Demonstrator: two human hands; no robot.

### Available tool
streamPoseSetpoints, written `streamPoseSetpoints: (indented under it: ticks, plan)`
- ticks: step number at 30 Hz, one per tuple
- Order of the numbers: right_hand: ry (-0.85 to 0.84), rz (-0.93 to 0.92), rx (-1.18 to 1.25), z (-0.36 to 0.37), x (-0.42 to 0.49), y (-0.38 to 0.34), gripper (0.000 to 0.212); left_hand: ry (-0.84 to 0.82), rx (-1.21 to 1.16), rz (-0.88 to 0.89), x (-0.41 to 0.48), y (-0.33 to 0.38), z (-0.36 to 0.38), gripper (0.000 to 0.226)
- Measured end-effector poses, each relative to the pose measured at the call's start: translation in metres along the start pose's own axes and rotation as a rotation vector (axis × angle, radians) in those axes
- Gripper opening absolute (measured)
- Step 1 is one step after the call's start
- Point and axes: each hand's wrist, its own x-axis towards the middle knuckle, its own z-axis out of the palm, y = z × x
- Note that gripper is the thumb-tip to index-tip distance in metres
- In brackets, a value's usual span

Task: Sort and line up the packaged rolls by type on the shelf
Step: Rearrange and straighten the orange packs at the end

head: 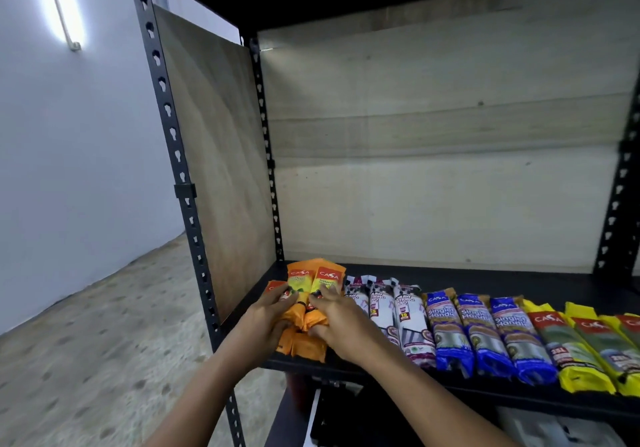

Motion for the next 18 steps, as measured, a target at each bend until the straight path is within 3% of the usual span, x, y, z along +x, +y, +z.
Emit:
streamPoseSetpoints:
  ticks: [8, 18]
  plan:
    - [0.055, 0.067, -0.062, -0.041, -0.04, 0.049, 0.07, 0.049, -0.073, 0.088, 0.027, 0.062, 0.031, 0.055]
    - [0.002, 0.187, -0.117, -0.061, -0.075, 0.095, 0.07, -0.028, -0.135, 0.123, 0.043, 0.108, 0.075, 0.055]
